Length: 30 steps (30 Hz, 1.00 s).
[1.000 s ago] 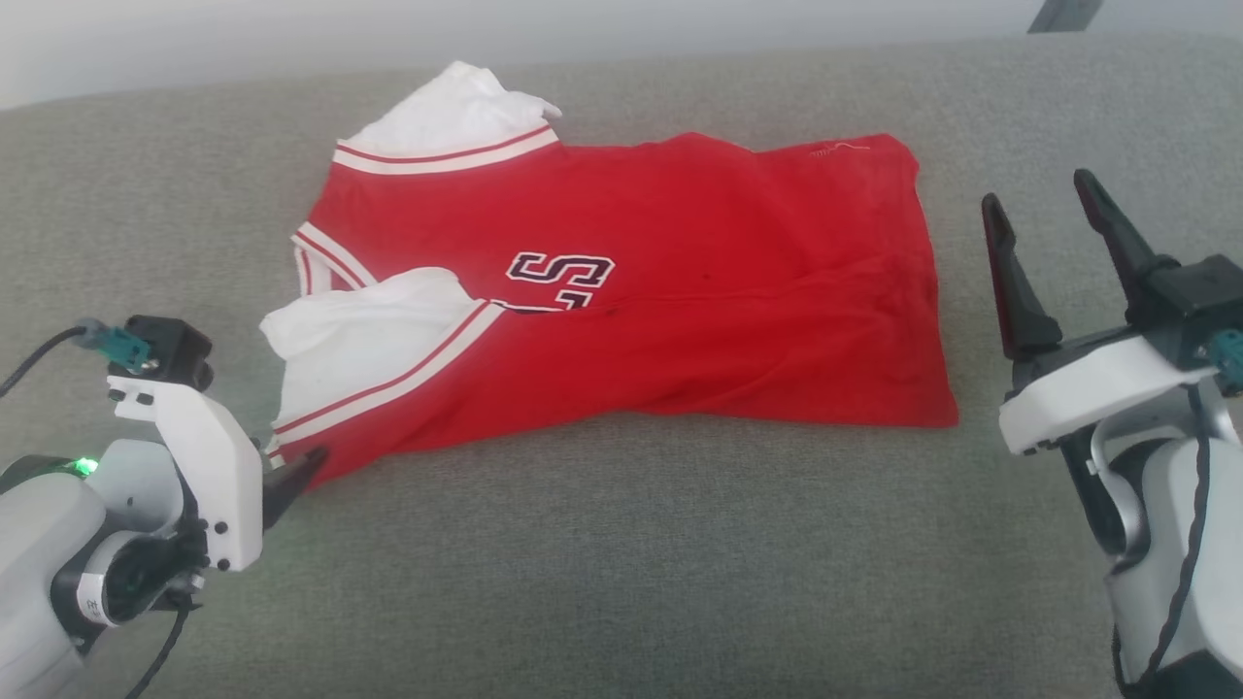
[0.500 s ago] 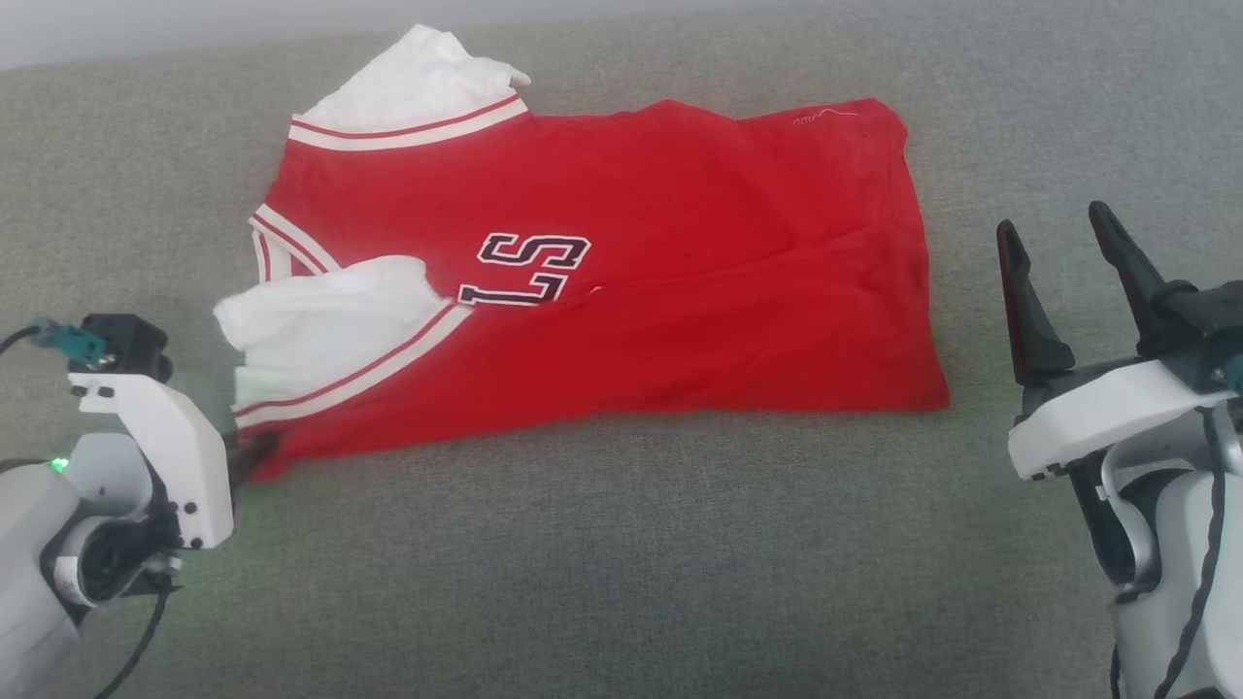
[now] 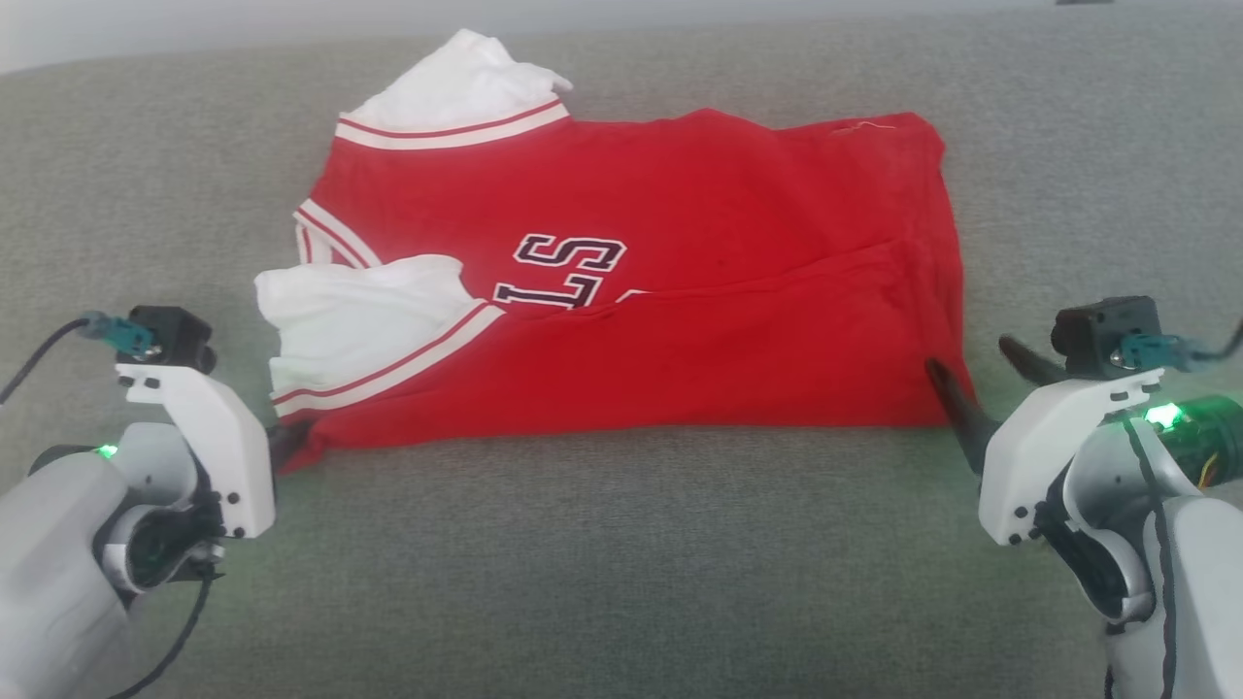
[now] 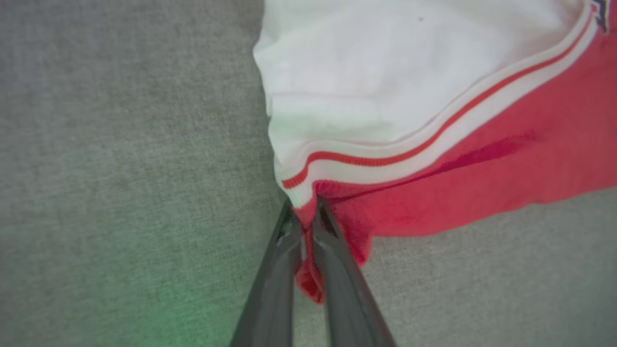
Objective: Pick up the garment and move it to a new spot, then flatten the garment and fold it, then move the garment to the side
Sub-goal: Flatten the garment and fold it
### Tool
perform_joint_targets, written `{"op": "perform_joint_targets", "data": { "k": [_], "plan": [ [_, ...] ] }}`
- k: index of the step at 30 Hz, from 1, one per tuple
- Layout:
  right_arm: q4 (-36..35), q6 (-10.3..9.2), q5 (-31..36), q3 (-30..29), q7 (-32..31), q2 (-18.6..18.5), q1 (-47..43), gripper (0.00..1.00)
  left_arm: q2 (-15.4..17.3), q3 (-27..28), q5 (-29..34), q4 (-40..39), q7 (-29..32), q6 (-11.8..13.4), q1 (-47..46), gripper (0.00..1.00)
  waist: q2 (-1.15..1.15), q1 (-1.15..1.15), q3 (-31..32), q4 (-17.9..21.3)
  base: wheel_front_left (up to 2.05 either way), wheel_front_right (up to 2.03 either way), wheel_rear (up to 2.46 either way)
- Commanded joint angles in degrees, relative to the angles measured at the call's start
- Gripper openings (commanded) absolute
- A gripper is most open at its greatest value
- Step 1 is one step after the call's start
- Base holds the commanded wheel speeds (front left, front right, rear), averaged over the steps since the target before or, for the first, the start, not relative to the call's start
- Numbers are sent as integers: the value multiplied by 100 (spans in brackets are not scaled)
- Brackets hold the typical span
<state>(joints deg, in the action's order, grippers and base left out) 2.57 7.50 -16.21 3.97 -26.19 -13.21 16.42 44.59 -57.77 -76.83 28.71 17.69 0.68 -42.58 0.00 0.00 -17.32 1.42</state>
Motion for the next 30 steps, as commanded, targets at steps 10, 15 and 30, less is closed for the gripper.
{"op": "perform_joint_targets", "data": {
  "k": [10, 15, 30],
  "plan": [
    [451, -4, -6, -130, -1610, -54, 303, 100, -390, -289, 169, -15, 69, -66, 134, 0, 0, 0, -24, -285, 0, 0, 0],
    [891, -2, -232, 50, -2020, -99, 474, 0, -473, -293, 182, -6, 35, -102, 90, 0, 0, 0, -63, -385, 0, 0, 0],
    [771, -7, -806, 347, -2397, -752, 622, 0, 95, -179, 41, -581, 351, 215, 105, 0, 0, 0, 169, -525, 0, 0, 0]
  ]
}}
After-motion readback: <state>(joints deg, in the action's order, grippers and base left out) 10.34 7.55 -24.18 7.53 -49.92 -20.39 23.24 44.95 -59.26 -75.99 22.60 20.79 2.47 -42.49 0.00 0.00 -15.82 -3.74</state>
